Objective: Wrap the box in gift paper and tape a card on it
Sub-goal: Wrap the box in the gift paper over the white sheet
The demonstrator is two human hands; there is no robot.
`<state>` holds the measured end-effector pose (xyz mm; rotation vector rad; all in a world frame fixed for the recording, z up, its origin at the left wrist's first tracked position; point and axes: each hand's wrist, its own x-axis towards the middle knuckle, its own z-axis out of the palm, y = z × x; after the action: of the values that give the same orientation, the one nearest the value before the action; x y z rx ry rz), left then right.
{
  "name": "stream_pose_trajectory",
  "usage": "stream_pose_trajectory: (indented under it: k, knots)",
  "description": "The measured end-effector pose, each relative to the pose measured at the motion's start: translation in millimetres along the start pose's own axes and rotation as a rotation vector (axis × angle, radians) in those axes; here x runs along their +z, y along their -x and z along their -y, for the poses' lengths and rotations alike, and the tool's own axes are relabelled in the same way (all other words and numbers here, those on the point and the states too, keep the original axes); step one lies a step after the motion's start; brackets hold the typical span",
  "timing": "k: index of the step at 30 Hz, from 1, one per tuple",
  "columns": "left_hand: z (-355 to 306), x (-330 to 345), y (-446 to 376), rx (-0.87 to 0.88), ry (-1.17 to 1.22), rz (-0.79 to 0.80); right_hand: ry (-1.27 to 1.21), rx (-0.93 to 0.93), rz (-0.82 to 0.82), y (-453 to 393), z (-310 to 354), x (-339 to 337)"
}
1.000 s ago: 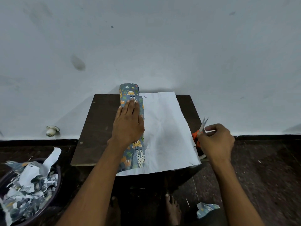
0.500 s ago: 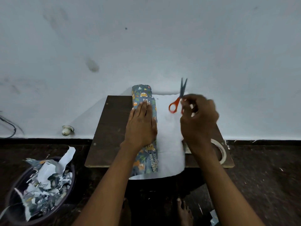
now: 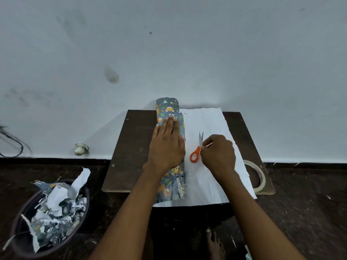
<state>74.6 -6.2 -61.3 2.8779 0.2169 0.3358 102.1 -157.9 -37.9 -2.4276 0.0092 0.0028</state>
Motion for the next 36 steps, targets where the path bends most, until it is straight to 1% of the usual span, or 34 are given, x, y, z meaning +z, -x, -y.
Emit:
stream_pose_trajectory:
  k: [4,7,9,13,17,23,25,30,36]
  knots:
    - [-1,0,0,0.003,-0.006,0.014,0.070,-0.026,0.045,-1,-3,1]
    - [0,0,0,-0.001,-0.002,0.014,0.168,-0.118,-0.022,8,1,0]
    - [0,0,0,-0.006,0.010,0.021,0.165,-0.139,-0.031,12,5,0]
    - [0,-1,0,0.004,0.013,0.028,0.193,-0.093,0.075,15,10,5]
    - [1,-2,0,-0.002,0.034,0.034,0.199,-0.058,0.128,15,12,6]
    - [-1,-3,0,0.002,0.036,0.044,0.286,-0.013,0.238,9,23,-9]
    - [0,-5,0,0.004,0.049,0.047,0.282,0.011,0.243,7,23,-14]
    - [3,-6,-2,0.007,0.077,0.088,0.238,0.030,0.195,6,21,-16]
    - [5,-4,-5,0.000,0.082,0.120,0.232,0.028,0.226,10,11,-12]
